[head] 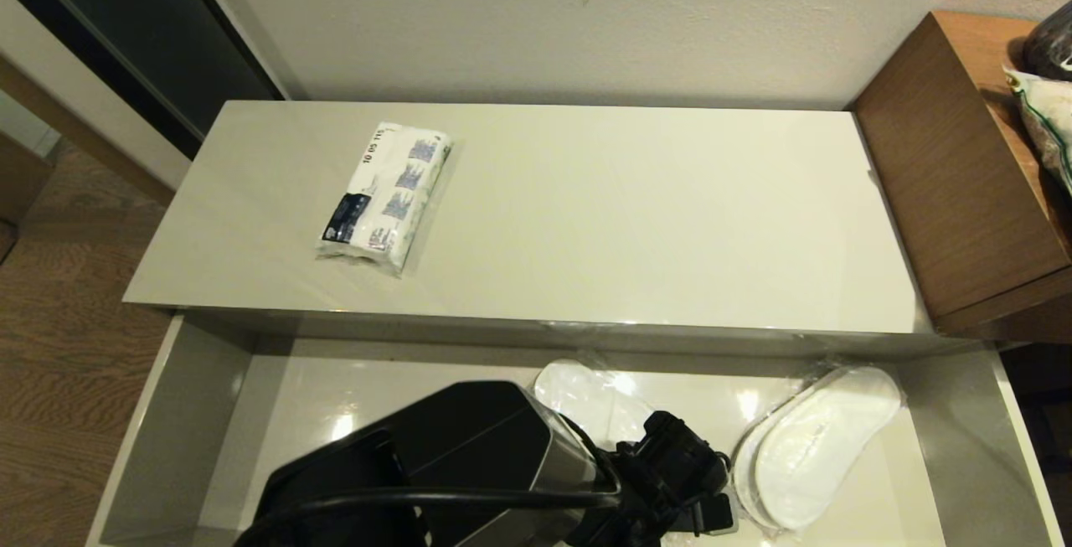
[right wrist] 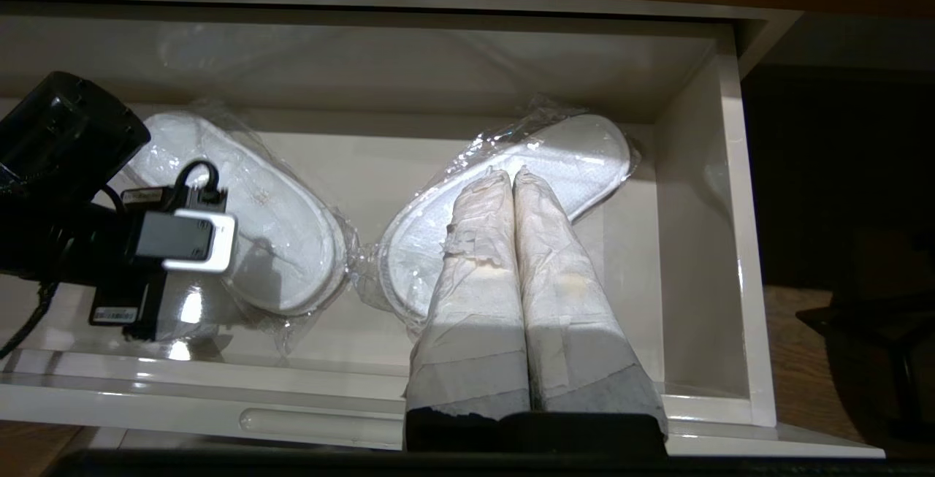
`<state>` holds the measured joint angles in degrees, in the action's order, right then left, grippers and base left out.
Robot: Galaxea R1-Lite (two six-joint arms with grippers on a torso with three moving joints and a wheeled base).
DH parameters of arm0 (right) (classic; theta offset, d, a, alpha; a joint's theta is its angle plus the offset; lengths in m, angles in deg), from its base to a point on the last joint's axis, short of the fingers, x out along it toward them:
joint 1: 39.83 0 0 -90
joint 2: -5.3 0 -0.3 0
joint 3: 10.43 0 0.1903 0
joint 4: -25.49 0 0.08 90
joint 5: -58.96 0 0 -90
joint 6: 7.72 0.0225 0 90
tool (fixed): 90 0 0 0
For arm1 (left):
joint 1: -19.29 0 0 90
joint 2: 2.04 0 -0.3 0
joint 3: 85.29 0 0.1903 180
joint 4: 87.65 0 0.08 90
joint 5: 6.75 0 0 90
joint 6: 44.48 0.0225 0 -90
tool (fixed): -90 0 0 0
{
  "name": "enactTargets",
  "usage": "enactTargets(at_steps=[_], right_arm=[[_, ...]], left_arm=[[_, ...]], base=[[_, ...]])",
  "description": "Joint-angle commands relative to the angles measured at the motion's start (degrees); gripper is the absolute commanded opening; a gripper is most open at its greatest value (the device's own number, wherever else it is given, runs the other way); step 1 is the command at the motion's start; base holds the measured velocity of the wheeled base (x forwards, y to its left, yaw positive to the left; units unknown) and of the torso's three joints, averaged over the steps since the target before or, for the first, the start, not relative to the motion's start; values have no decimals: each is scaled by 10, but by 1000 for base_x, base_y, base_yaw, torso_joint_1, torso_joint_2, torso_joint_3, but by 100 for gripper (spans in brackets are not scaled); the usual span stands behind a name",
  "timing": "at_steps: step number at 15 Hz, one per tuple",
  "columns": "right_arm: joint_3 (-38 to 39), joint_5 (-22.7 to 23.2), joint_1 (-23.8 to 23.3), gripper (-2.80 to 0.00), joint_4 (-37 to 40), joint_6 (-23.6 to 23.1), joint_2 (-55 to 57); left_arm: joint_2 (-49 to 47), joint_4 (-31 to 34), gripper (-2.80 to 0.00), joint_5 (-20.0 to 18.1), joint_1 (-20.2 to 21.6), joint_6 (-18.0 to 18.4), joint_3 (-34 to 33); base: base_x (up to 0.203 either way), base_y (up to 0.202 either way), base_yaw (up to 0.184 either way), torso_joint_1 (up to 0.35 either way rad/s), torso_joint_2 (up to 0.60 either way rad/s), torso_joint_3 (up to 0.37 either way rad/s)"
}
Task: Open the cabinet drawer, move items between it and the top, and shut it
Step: Take out the disposable slippers from the drawer
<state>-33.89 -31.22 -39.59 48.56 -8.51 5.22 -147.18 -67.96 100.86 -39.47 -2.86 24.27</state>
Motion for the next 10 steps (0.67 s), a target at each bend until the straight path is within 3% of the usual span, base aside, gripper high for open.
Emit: enactTargets(at_steps=[1, 3, 5, 7, 10], right_arm=[[0, 0, 0, -280, 0, 0, 1], [0, 0, 0, -280, 0, 0, 0], [0, 0, 0, -280, -1, 0, 1], [0, 0, 0, -280, -1, 0, 1], [0, 0, 0, -280, -1, 0, 1]], left_arm=[[-11, 1, 0, 26, 0, -25, 22], [-7, 0, 0, 56, 4, -28, 31], [-1, 5, 0, 62, 11, -22, 13], [0, 1, 0, 60, 24, 26, -13], [-12, -4, 0, 59, 25, 38, -13]], base=[[0, 0, 0, 0, 0, 0], [0, 0, 0, 0, 0, 0], [0, 0, 0, 0, 0, 0], [0, 0, 0, 0, 0, 0], [0, 0, 0, 0, 0, 0]])
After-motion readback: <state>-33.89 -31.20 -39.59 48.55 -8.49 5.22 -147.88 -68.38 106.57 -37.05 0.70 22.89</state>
